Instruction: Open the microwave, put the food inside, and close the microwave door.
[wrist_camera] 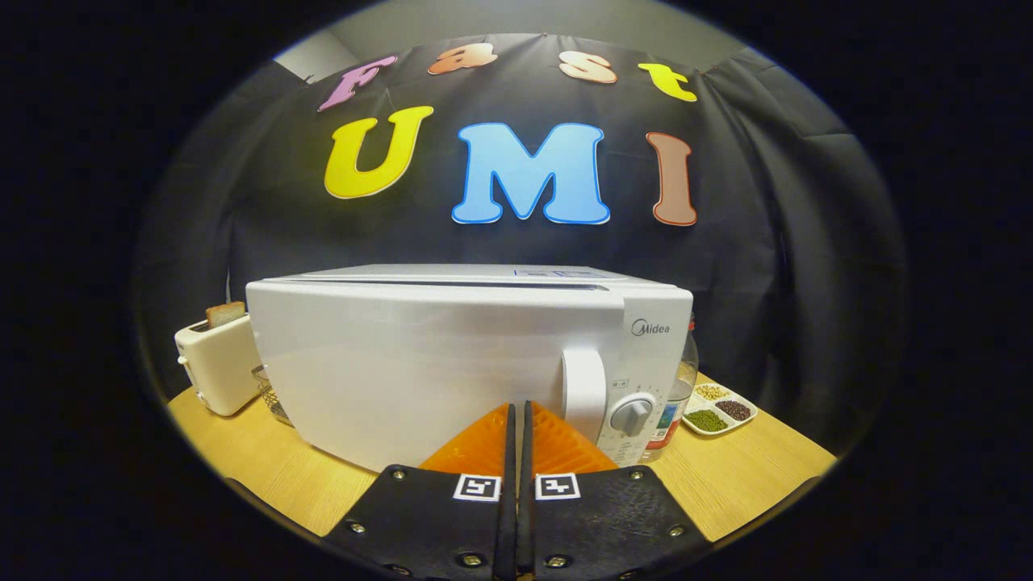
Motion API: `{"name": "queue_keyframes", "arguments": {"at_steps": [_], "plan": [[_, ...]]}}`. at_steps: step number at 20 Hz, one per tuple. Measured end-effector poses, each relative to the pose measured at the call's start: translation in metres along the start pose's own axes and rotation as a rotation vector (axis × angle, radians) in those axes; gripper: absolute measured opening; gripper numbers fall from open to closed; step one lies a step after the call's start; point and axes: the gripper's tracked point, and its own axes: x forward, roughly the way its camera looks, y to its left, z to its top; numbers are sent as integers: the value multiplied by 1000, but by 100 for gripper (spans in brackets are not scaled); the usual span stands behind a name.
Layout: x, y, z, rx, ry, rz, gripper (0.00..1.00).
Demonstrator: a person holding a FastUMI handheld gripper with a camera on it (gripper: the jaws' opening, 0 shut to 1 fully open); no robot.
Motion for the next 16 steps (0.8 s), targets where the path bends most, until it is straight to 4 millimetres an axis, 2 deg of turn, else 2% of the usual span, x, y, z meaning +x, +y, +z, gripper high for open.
{"name": "queue_keyframes", "arguments": {"at_steps": [2,4,9,11,13,16], "plan": [[16,2,-5,20,31,-2,1],[25,0,2,10,8,-33,3],[18,8,-5,-66,30,-51,3],[-3,17,2,-12,39,-7,2],[-37,33,13,51,43,73,2],[-89,32,45,10,-23,82,2]]}}
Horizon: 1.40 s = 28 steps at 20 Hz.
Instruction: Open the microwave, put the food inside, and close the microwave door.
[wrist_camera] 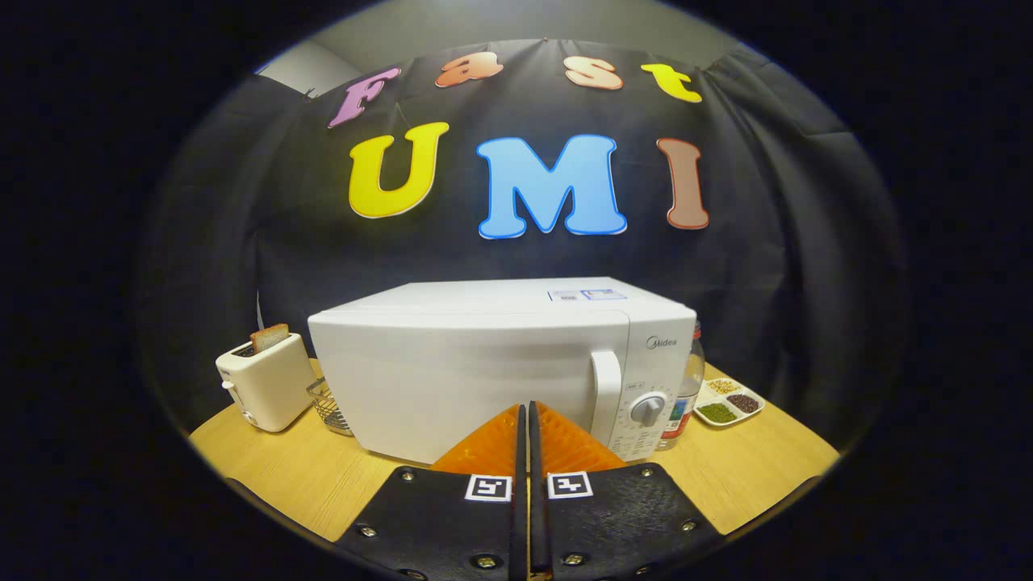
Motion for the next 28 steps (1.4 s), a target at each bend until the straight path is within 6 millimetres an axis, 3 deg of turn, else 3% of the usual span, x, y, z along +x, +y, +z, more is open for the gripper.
{"name": "queue_keyframes", "arguments": {"at_steps": [7,13,19,20,21,23,24,26,28], "plan": [[-93,5,70,-8,-71,22,2],[-144,-3,138,-1,-149,17,3],[-181,-4,204,35,-226,27,20],[-185,-6,212,37,-241,15,32],[-189,-8,219,39,-255,8,33],[-193,-8,229,51,-267,-4,47],[-195,-6,232,62,-271,-8,68],[-198,-3,239,88,-289,-6,86],[-202,1,249,110,-327,8,94]]}}
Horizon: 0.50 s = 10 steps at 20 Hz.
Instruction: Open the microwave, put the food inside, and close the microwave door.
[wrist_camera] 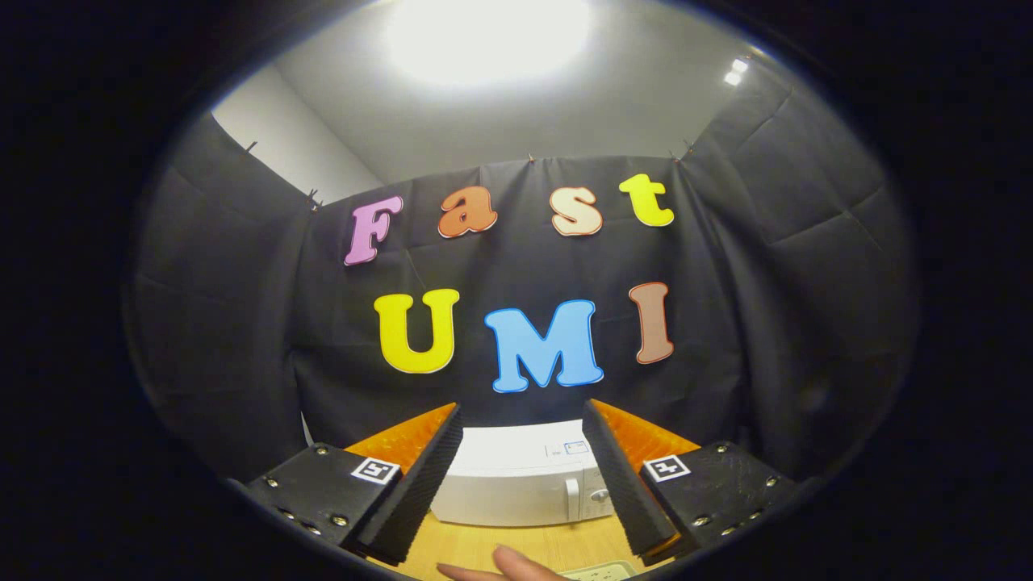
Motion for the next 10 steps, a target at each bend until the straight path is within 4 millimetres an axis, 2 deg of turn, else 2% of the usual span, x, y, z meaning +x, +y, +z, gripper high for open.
{"name": "queue_keyframes", "arguments": {"at_steps": [1,3,5,8,10], "plan": [[1,1,4,20,-15,5,98],[-2,5,10,72,-30,27,98],[-2,-1,15,110,-45,22,98],[0,-11,20,75,-81,-4,98],[0,-8,16,39,-77,0,98]]}}
